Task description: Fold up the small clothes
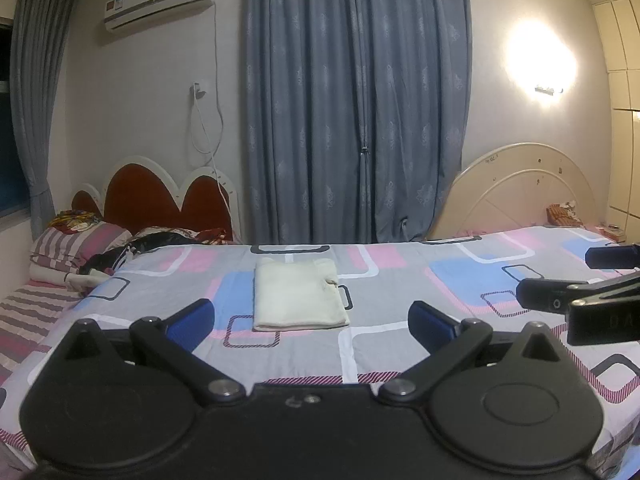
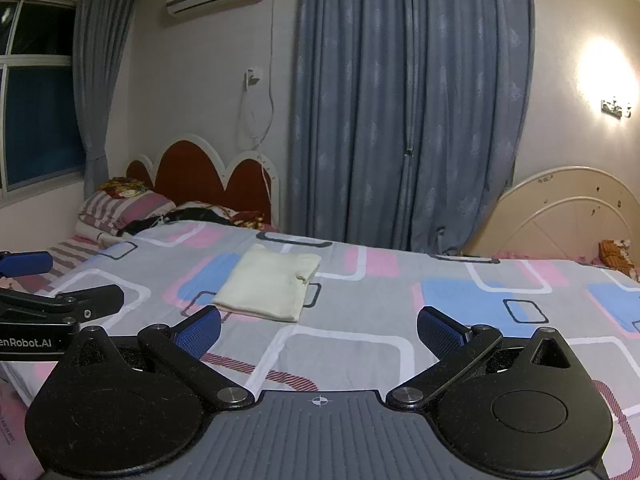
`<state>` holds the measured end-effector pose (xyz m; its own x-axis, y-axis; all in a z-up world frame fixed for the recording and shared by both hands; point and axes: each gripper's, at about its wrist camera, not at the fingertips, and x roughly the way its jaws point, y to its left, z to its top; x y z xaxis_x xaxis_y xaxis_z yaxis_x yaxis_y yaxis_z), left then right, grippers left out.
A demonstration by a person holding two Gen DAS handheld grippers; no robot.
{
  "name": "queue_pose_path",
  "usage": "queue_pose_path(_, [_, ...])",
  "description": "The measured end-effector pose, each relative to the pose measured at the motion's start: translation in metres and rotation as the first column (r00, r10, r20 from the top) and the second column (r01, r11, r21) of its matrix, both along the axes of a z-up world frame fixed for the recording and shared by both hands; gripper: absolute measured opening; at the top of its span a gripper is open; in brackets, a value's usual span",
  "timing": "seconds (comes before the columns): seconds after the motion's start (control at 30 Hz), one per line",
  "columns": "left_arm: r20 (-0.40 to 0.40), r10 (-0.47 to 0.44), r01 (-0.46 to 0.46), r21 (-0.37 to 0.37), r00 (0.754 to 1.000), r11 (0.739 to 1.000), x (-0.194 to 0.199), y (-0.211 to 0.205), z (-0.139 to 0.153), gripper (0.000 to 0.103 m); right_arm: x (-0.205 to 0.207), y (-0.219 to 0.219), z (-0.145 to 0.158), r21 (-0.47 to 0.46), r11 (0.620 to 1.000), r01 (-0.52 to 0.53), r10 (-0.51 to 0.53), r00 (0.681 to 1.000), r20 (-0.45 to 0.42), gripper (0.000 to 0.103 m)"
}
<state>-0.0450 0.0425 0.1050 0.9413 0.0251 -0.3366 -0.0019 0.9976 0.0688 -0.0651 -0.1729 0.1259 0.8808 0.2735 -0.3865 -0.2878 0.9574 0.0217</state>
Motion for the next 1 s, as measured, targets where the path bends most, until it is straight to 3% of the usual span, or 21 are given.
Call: queue_pose_path(1.0, [0.013, -0.016, 0.016, 0.001, 1.0, 1.0, 0.006, 0.003, -0.001, 0.103, 0.0084, -0.0003, -0.0054, -0.003, 1.0, -0.013, 0.013, 1.0, -0.003, 0.103])
